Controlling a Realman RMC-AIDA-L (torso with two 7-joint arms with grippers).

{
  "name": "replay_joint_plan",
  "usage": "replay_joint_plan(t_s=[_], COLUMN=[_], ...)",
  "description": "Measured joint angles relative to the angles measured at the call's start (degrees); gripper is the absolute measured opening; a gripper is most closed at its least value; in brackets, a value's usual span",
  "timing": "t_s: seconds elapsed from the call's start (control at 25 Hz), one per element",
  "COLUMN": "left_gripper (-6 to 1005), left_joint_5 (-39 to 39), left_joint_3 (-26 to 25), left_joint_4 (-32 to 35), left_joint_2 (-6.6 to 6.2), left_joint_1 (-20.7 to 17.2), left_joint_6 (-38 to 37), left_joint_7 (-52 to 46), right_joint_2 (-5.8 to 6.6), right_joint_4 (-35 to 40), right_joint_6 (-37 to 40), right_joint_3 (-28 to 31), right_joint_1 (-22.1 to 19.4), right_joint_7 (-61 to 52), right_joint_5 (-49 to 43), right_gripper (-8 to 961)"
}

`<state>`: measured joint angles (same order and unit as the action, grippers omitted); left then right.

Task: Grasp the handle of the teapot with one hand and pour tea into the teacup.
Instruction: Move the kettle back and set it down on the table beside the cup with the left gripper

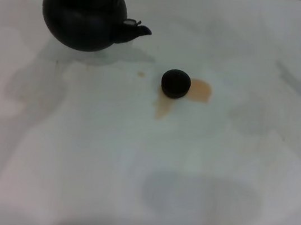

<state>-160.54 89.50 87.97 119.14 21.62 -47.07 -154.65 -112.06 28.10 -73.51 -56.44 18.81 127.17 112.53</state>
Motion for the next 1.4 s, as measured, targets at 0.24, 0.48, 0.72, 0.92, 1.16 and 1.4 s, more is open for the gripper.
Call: replay_joint_plan(t_s=[0.24,0.48,0.72,0.92,1.16,1.4], left_gripper=[115,113,109,105,100,95], left_joint_5=[7.8,12.3,18.8,23.1,24.9,24.8], left_joint_3=[0.9,1.7,2.1,4.6,6.3,6.7], left_joint_4=[-1.6,-4.0,-6.9,-8.8,-10.7,-9.9], left_joint_2=[-0.03,0.03,0.02,0.01,0.01,-0.08], left_joint_1=[-6.1,-10.0,-14.0,-17.0,-18.9,-20.1], left_joint_6=[11.1,16.7,19.3,23.8,27.0,27.9], left_joint_7=[1.1,1.6,4.2,7.3,7.8,8.0], right_joint_2=[0.0,-0.02,0.02,0.29,0.41,0.52], right_joint_4=[0.0,0.0,0.0,0.0,0.0,0.5], right_joint_6=[-0.1,-0.1,-0.3,-0.3,-0.3,-0.2], right_joint_3=[0.0,0.0,0.0,0.0,0.1,0.0], right_joint_1=[-0.1,-0.2,-0.4,-0.3,-0.1,0.0], right_joint_7=[-0.7,-0.7,-0.8,-1.2,-2.0,-2.2], right_joint_5=[-0.1,-0.1,-0.1,-0.2,-1.3,-1.4], right_gripper=[854,854,854,854,854,854])
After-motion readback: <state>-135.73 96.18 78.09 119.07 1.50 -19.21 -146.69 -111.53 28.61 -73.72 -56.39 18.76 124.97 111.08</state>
